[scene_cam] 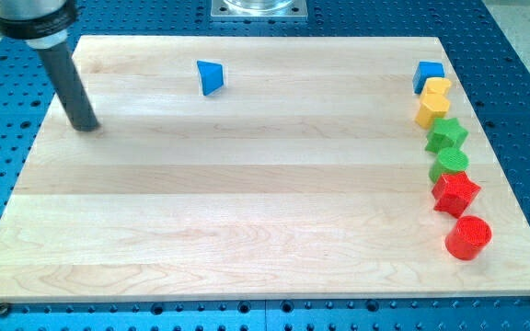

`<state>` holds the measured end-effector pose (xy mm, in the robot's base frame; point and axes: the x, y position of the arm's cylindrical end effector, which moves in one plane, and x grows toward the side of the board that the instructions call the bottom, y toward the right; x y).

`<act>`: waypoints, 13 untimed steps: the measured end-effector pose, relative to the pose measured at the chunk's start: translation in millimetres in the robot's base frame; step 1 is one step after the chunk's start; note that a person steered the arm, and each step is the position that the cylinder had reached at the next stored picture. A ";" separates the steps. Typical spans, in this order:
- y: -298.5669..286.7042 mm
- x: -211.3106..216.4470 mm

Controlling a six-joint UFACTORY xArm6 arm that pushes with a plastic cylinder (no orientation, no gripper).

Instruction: Place the triangle above the vertical line

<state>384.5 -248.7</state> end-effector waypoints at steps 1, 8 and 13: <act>27.4 -51.5; 204.4 -78.4; 311.0 -115.7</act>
<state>268.9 62.3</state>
